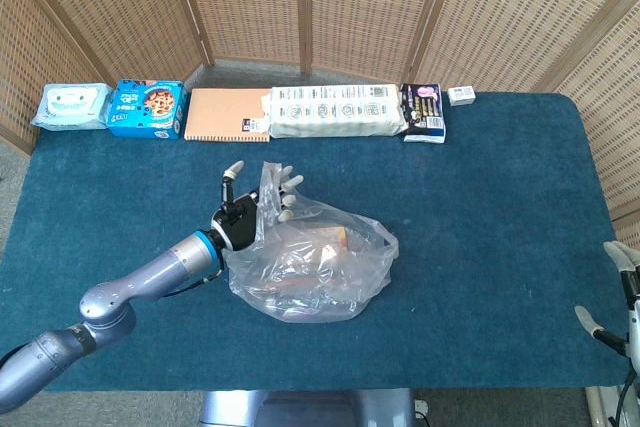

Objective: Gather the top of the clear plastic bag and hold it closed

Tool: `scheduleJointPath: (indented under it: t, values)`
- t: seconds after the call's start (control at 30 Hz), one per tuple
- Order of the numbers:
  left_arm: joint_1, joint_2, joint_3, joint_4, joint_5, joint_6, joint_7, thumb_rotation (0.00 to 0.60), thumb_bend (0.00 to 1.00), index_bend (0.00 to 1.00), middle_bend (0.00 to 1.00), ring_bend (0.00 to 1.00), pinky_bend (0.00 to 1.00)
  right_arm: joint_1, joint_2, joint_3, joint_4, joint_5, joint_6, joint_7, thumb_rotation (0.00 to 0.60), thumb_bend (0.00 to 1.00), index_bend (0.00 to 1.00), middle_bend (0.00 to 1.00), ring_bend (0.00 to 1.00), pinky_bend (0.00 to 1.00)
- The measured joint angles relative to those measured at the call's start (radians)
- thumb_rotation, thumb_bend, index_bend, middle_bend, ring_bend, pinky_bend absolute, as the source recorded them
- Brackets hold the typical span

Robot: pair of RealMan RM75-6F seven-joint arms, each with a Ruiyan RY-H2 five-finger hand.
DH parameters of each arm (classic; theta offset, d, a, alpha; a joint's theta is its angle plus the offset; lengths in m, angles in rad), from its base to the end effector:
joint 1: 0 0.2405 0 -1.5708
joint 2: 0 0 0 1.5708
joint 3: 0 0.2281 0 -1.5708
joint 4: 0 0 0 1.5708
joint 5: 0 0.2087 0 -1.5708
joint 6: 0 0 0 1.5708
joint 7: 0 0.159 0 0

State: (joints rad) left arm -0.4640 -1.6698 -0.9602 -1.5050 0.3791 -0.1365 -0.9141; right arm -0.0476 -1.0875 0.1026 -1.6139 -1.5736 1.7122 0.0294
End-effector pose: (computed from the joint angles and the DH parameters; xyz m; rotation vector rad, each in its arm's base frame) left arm -0.0550 0.3584 0.0018 -0.1081 2.4066 0.9447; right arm -0.2811 -0.1625 0.1929 1.2237 -0.7365 1.0131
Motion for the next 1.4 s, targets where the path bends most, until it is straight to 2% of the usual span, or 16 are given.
scheduleJointPath:
  t: [0.13, 0.27, 0.4, 0.47, 0.7, 0.87, 1.0, 1.13, 1.4]
  values:
    - [0.063, -0.005, -0.064, 0.001, -0.010, -0.107, 0.029, 0.000, 0.28, 0.31, 0.48, 0.57, 0.68, 0.005, -0.002, 0.001, -0.004, -0.002, -0.006, -0.006, 0.600, 0.20, 0.13, 0.17, 0.18, 0.25]
    - [0.125, -0.012, -0.125, 0.004, -0.027, -0.205, 0.081, 0.000, 0.33, 0.34, 0.50, 0.58, 0.69, 0.013, -0.005, 0.001, -0.008, -0.005, -0.017, -0.012, 0.600, 0.20, 0.13, 0.17, 0.18, 0.25]
    - [0.146, -0.005, -0.149, -0.007, -0.034, -0.262, 0.124, 0.000, 0.41, 0.42, 0.55, 0.64, 0.72, 0.019, -0.004, 0.002, -0.011, -0.004, -0.027, -0.016, 0.600, 0.20, 0.14, 0.18, 0.18, 0.25]
    - [0.151, 0.007, -0.155, -0.020, -0.031, -0.273, 0.152, 0.000, 0.45, 0.48, 0.62, 0.69, 0.74, 0.025, -0.003, 0.003, -0.016, -0.004, -0.035, -0.019, 0.600, 0.20, 0.14, 0.18, 0.18, 0.25]
    - [0.152, 0.066, -0.161, -0.092, 0.012, -0.269, 0.239, 0.017, 0.52, 0.64, 0.74, 0.80, 0.81, 0.048, -0.001, 0.007, -0.024, -0.005, -0.066, -0.022, 0.600, 0.20, 0.15, 0.18, 0.18, 0.25]
    - [0.155, 0.110, -0.166, -0.150, 0.027, -0.229, 0.264, 0.125, 0.55, 0.72, 0.79, 0.85, 0.82, 0.076, -0.008, 0.014, -0.022, -0.007, -0.096, -0.012, 0.600, 0.20, 0.15, 0.19, 0.18, 0.26]
    - [0.163, 0.142, -0.165, -0.195, 0.034, -0.180, 0.275, 0.185, 0.56, 0.76, 0.82, 0.88, 0.83, 0.108, -0.021, 0.022, -0.013, -0.014, -0.123, 0.011, 0.600, 0.20, 0.15, 0.19, 0.19, 0.26]
    - [0.177, 0.158, -0.166, -0.231, 0.040, -0.149, 0.291, 0.191, 0.56, 0.77, 0.83, 0.88, 0.84, 0.145, -0.044, 0.031, -0.006, -0.028, -0.148, 0.022, 0.600, 0.20, 0.15, 0.19, 0.19, 0.26]
    - [0.202, 0.153, -0.189, -0.250, 0.030, -0.173, 0.325, 0.203, 0.53, 0.77, 0.83, 0.88, 0.83, 0.232, -0.117, 0.058, 0.019, -0.054, -0.196, 0.057, 0.600, 0.19, 0.15, 0.19, 0.20, 0.27]
